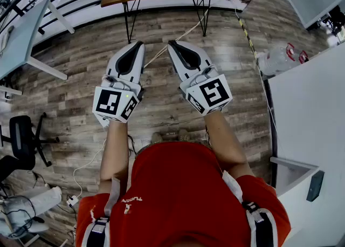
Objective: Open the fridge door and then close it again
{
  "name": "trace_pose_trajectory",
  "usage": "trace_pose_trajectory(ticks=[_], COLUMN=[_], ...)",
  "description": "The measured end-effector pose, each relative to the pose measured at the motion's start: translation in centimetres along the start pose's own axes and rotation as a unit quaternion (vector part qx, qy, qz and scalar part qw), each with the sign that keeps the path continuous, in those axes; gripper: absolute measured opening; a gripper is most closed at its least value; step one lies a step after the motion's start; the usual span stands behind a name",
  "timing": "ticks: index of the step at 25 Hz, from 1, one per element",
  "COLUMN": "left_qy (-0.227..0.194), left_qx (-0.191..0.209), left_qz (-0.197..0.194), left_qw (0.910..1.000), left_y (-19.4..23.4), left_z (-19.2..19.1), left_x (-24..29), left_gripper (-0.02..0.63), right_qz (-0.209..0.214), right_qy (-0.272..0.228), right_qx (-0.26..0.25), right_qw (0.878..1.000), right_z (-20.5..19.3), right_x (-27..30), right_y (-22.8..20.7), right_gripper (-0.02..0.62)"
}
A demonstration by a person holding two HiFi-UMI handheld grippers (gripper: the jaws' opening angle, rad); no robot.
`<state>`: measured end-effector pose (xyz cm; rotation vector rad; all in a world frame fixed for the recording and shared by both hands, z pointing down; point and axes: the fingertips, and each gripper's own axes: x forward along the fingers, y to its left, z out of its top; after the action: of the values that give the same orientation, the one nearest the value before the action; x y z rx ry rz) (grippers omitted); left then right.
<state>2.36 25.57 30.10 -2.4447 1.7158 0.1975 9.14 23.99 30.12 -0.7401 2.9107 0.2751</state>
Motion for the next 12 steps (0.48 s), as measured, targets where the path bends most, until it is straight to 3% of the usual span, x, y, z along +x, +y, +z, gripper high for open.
trace_pose_trajectory(ticks=[12], left_qy=[0.005], left_qx=[-0.010], left_qz=[-0.008], left_qw=[0.9999], left_y=[4.6], left_z=[-1.4], left_x=[-2.5], left_gripper=[0.011], right_qz=[-0.013], right_qy=[-0.007], right_qx=[0.012], right_qw=[1.000], right_z=[-0.9], right_x=[3.6], right_y=[2.6], right_gripper=[0.025])
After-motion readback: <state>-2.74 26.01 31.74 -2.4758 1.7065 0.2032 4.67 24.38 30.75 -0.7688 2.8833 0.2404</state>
